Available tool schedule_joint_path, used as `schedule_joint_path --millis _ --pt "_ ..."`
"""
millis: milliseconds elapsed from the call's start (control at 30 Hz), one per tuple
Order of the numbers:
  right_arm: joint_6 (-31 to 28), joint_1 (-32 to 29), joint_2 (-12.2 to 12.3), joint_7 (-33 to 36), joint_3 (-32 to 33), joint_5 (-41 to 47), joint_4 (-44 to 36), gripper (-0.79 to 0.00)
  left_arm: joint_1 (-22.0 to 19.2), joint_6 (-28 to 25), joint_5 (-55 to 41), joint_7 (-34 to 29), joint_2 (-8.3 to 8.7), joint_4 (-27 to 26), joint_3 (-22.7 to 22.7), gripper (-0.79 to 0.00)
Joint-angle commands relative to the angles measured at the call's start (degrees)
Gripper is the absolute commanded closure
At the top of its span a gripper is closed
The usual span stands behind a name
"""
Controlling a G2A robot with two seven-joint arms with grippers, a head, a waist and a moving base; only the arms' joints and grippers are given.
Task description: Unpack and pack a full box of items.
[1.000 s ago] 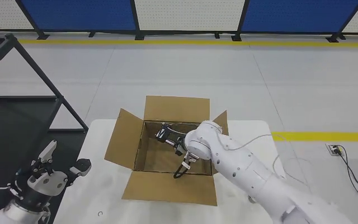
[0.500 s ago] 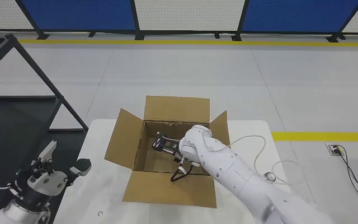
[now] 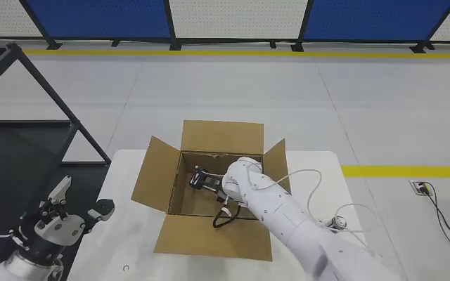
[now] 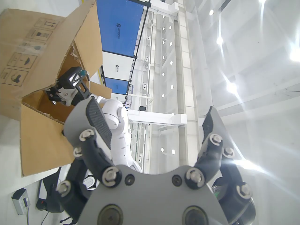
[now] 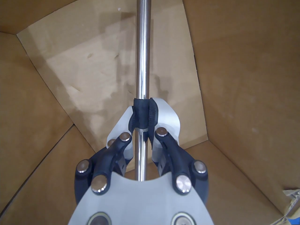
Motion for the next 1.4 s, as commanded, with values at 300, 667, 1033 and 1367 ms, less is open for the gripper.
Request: schedule_joint_path --millis 300,667,1033,1367 --pt "-0.9 -0.2 -2.8 0.5 0.3 -0.8 5.5 0.0 0.0 0.0 0.0 0.0 0.0 0.0 0.0 -0.785" --pt "-0.7 -0.1 -4.7 1.5 1.0 -1.1 8.5 -0.382 0.0 0.0 0.0 0.0 0.0 0.0 0.0 -0.785" --pt "1.1 1.2 -5.4 -0.6 2.2 -1.6 10.0 -0.391 0.0 0.0 0.0 0.0 0.0 0.0 0.0 -0.785" --pt "2.0 2.7 -4.4 -4.1 3.9 -1.5 9.7 -0.385 0.0 0.0 0.0 0.0 0.0 0.0 0.0 -0.785"
